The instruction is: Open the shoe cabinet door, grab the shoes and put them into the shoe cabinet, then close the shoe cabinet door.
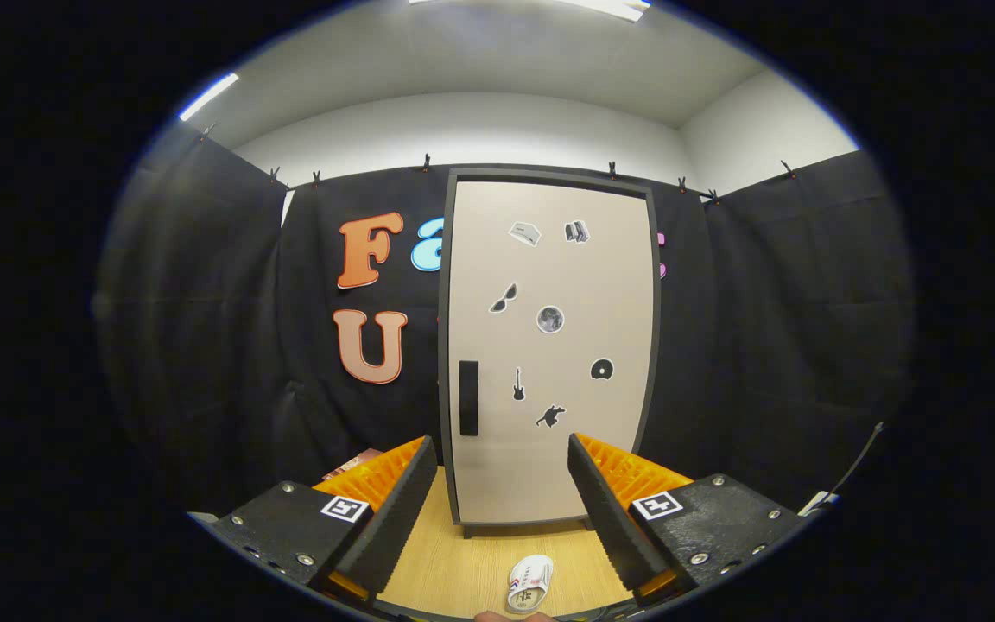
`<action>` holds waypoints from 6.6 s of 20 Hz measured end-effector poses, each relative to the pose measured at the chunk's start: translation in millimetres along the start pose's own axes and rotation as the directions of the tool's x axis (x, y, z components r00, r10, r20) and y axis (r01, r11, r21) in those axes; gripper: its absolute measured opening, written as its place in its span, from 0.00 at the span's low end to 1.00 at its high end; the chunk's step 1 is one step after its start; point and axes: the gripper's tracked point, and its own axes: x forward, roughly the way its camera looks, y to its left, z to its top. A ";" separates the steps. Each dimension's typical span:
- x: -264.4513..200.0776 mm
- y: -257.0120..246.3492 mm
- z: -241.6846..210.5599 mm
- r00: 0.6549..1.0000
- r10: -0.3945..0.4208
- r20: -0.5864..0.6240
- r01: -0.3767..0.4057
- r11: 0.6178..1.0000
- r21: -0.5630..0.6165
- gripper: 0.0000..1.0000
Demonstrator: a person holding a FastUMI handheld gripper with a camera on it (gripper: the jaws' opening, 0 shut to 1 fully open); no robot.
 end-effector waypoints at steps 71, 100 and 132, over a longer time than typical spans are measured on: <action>175.2 10.7 -81.4 0.995 0.060 -0.084 -0.058 0.998 0.028 0.26; 36.7 -148.9 -88.5 0.994 0.022 -0.105 -0.019 0.999 0.032 0.21; -43.8 -301.7 -117.3 0.989 -0.008 -0.145 0.034 0.983 0.178 0.12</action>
